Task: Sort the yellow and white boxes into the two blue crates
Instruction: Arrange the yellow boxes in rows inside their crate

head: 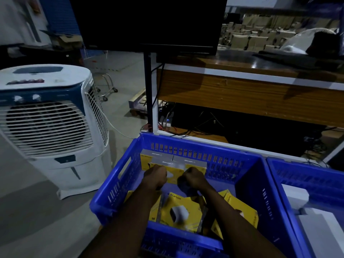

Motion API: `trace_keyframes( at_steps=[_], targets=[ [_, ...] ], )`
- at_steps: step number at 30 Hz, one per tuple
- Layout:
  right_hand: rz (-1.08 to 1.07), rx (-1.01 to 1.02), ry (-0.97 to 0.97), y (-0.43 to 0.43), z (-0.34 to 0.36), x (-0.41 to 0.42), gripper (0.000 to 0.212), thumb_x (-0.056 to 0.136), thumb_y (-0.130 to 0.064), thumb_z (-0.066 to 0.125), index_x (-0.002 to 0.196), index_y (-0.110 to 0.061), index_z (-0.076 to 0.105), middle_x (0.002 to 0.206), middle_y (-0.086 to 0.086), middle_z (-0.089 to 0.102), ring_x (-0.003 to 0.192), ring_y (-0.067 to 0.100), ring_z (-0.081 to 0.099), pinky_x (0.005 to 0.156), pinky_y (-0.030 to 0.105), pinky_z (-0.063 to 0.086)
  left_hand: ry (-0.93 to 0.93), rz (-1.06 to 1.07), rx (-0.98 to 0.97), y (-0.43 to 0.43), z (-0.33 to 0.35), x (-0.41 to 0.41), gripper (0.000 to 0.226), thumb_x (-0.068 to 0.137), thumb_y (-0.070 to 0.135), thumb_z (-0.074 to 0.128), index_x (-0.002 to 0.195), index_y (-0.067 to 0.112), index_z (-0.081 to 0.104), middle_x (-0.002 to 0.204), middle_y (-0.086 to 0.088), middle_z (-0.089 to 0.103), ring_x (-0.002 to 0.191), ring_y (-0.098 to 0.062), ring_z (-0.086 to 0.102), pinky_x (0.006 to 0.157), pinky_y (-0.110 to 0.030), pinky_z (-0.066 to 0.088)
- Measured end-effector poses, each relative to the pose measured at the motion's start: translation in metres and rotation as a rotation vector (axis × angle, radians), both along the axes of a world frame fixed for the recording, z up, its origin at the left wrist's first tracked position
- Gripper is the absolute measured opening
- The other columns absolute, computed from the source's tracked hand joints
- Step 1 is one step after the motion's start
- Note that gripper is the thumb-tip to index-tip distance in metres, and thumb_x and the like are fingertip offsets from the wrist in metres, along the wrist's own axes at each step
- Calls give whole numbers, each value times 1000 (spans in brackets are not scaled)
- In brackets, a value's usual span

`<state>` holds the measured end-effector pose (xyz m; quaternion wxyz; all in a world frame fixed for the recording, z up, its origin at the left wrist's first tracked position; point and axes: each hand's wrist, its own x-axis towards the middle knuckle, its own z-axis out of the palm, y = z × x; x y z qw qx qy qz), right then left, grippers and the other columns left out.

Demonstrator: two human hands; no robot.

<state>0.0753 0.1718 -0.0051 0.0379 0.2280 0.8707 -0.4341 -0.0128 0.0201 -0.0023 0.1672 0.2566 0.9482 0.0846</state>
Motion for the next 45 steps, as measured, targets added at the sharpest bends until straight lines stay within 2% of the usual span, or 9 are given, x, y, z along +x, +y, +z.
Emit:
trace_keyframes(
  at_steps=[4, 9, 12, 14, 17, 21, 26, 35, 45],
  targets=[
    [155, -187, -54, -13, -2, -3, 8, 91, -11, 55, 90, -10, 48, 81, 9, 45, 72, 28, 42, 66, 38, 33, 32, 95, 38, -5, -4, -3, 28, 95, 22, 55, 118, 8, 63, 124, -16, 62, 109, -36, 61, 85, -39, 55],
    [363, -150, -192, -26, 6, -5, 71, 98, -9, 51, 155, -14, 10, 131, 30, 55, 128, 50, 38, 98, 49, 37, 63, 159, 45, -7, -2, -3, 31, 96, 17, 52, 124, 4, 57, 127, -18, 58, 112, -35, 59, 82, -33, 54],
    [403, -85, -220, -17, -9, -10, 76, 96, -13, 54, 155, -21, 7, 79, -13, 74, 107, 43, 56, 105, 51, 34, 53, 151, -19, -6, 3, -2, 31, 91, 14, 60, 121, 6, 57, 126, -17, 58, 114, -35, 59, 85, -39, 51],
    [393, -41, -209, -15, -11, -11, 71, 94, -17, 56, 154, -20, 18, 88, -31, 68, 103, 20, 59, 108, 41, 33, 47, 159, -18, -7, 1, -5, 31, 90, 12, 60, 121, 6, 57, 128, -18, 57, 116, -35, 58, 87, -40, 50],
    [391, 60, -199, -24, -4, -7, 58, 95, -22, 56, 146, -6, 34, 139, 9, 51, 117, 26, 54, 90, 31, 40, 25, 164, -5, -9, 2, -11, 30, 92, 12, 55, 121, 5, 57, 129, -19, 57, 116, -37, 57, 90, -42, 50],
    [453, 62, -217, -33, -9, -11, 35, 96, -22, 54, 123, 0, 59, 105, 20, 63, 61, 4, 51, 58, 21, 38, -21, 193, 79, -7, 6, -14, 28, 86, 14, 59, 112, 14, 69, 123, -12, 63, 111, -31, 62, 89, -40, 53],
    [324, -148, -200, -46, -19, -7, 34, 98, -22, 52, 129, -10, 57, 131, 15, 59, 101, 17, 55, 101, 35, 47, -18, 247, 189, -3, 14, -12, 7, 77, 14, 65, 76, 13, 72, 83, -5, 72, 83, -25, 69, 77, -40, 59],
    [537, 51, -143, -59, -16, -15, 43, 98, -25, 54, 139, -13, 49, 134, 10, 59, 119, 28, 58, 100, 36, 47, 35, 199, 306, 0, 31, -8, 25, 91, 18, 56, 69, 19, 67, 71, 2, 67, 71, -15, 66, 73, -37, 59],
    [582, 25, -189, -56, -10, -17, 36, 100, -20, 51, 134, -10, 55, 117, 18, 66, 92, 29, 65, 86, 41, 51, 25, 188, 371, -2, 37, -7, 23, 93, 17, 55, 73, 20, 66, 72, 4, 67, 70, -12, 66, 75, -36, 58]
  ],
)
